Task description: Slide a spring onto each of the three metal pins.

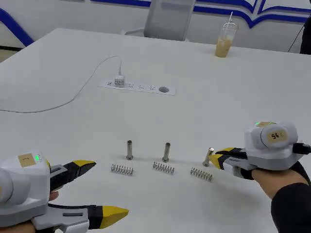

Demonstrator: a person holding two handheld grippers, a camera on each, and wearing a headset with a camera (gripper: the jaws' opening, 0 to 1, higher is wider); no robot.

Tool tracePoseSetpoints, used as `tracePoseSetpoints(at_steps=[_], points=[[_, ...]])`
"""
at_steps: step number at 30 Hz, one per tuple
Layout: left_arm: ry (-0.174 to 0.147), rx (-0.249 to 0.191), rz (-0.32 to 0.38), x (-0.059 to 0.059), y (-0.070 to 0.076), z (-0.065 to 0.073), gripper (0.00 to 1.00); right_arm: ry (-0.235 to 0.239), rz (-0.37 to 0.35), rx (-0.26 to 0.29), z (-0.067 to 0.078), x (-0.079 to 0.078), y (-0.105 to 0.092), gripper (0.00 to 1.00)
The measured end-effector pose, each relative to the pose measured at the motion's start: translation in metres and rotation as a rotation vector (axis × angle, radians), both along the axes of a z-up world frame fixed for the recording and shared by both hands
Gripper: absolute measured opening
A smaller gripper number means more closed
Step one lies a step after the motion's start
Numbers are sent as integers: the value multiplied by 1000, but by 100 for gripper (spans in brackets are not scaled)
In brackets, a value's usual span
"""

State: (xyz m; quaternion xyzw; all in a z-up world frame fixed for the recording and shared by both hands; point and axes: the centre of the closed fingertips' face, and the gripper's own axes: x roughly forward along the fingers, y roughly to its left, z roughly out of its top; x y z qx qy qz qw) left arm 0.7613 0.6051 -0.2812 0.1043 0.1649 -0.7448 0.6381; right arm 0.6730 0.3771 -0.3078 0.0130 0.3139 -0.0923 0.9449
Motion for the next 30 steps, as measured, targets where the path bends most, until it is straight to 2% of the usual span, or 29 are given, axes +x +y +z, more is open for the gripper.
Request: tracePoseSetpoints(at_steps=[7, 14, 22, 27, 30], points=[[-1, 1, -2, 0, 0, -1, 84, 4, 11, 12, -2, -7, 2, 14], [1, 0, 2, 1, 0, -1, 84, 11, 62, 23, -7, -8, 13, 15], [2, 1, 3, 0, 0, -1, 84, 24, 184, 38, -17, -11, 31, 16], [3, 5, 1, -1, 0, -2, 84, 26, 220, 50, -22, -12, 35, 16], [2, 8, -2, -1, 0, -3, 84, 34, 269, 49, -26, -13, 39, 16]])
